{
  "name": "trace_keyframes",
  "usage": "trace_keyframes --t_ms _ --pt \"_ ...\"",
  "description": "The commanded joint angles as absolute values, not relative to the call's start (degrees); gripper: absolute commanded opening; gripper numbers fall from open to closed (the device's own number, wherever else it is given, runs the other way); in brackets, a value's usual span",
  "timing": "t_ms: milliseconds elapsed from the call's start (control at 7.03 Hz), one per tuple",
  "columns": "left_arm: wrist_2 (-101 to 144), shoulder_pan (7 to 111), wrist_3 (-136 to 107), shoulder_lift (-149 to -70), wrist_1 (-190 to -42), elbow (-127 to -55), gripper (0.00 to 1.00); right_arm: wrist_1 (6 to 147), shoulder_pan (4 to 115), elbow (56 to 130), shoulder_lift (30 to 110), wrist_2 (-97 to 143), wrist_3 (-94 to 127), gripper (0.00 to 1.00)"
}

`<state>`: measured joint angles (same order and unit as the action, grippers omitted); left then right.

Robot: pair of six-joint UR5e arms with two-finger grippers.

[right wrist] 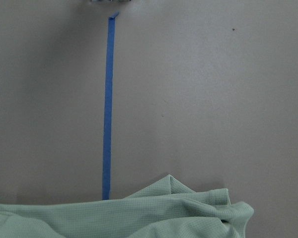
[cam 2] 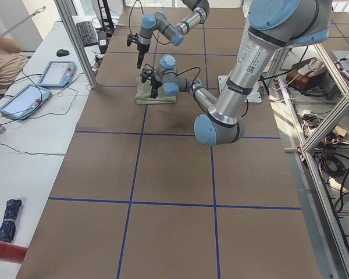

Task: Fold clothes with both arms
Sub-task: 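Lower the folded edge onto the far side with both grippers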

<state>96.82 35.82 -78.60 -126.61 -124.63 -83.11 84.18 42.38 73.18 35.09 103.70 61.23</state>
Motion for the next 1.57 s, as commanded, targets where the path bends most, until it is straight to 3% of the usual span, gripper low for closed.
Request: trace_keyframes --t_ms 0,711,854,996,1138,1423 --pt "93.96 36.38 -81.83 -129.82 -129.17 -75.88 0.75 84.20 43.33 75.06 36.82 106.08 60.47 1.00" --pt "93.96 37.53 -81.56 -131.91 -132.79 -68.40 0.74 84.11 43.15 76.81 38.14 105.82 60.64 1.00" --pt "93.96 37.44 -81.48 -132.01 -135.24 -67.07 0.64 84.11 43.15 76.82 38.14 105.82 60.64 1.00" --pt "93.96 37.44 -81.56 -132.36 -135.44 -67.06 0.25 84.02 43.15 76.82 38.14 105.73 60.64 1.00" --pt "94.04 37.44 -81.39 -132.36 -135.44 -67.06 0.00 84.11 43.15 76.82 38.14 105.73 60.73 1.00" --pt "94.30 37.62 -80.08 -131.58 -135.35 -68.28 0.00 84.02 43.15 76.82 38.15 105.82 60.64 1.00"
